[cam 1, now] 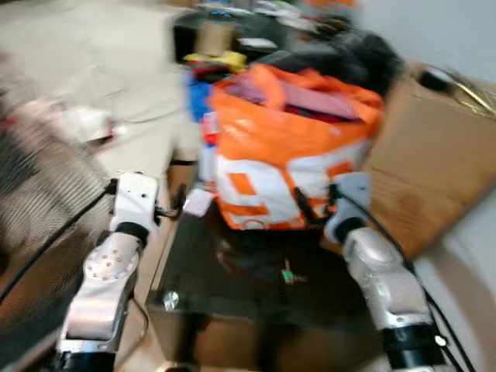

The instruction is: Hang keys on a hook

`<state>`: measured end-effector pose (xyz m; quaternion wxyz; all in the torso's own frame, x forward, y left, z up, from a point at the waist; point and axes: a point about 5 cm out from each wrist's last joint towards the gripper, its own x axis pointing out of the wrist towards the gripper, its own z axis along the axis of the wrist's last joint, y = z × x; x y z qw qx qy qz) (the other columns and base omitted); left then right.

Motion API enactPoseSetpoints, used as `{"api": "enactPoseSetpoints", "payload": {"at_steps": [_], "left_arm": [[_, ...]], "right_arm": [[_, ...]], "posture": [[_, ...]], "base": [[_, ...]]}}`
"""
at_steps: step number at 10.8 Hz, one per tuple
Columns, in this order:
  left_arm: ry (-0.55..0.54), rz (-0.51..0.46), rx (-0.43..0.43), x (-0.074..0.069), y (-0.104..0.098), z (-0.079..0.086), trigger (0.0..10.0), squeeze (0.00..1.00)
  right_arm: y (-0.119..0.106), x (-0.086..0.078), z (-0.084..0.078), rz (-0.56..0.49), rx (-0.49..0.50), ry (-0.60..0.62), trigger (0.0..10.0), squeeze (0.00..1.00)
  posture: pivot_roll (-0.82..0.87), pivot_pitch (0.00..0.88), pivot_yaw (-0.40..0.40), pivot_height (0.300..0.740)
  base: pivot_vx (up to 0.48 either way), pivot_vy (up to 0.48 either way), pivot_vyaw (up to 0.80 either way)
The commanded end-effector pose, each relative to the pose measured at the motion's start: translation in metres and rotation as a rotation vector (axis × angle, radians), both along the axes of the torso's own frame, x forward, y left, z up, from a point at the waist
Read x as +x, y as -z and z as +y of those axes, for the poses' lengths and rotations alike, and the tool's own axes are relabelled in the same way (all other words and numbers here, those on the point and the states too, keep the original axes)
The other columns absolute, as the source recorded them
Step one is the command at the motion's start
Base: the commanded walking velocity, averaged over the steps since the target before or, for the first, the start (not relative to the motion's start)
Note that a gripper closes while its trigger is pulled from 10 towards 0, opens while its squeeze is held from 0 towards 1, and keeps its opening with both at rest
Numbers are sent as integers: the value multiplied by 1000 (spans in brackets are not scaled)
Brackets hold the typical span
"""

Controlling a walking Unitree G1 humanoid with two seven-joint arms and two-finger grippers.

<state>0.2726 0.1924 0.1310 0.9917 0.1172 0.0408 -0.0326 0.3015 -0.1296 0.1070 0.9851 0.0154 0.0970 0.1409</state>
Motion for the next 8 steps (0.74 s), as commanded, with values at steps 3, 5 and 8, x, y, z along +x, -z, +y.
{"api": "enactPoseSetpoints", "payload": {"at_steps": [3,5,8], "left_arm": [[20,5,-22,1,1,-7,10000,463],[18,15,-36,-1,3,-4,10000,471],[174,124,5,-9,19,-9,10000,463]], "right_arm": [[8,0,-9,58,-23,-21,10000,1000],[17,-1,-14,110,-97,-36,10000,1000],[39,-4,-18,249,-176,-103,10000,1000]], "posture": [[65,0,-92,740],[65,0,-95,740],[62,0,-92,740]], "base": [[0,0,0],[0,0,0],[0,0,0]]}}
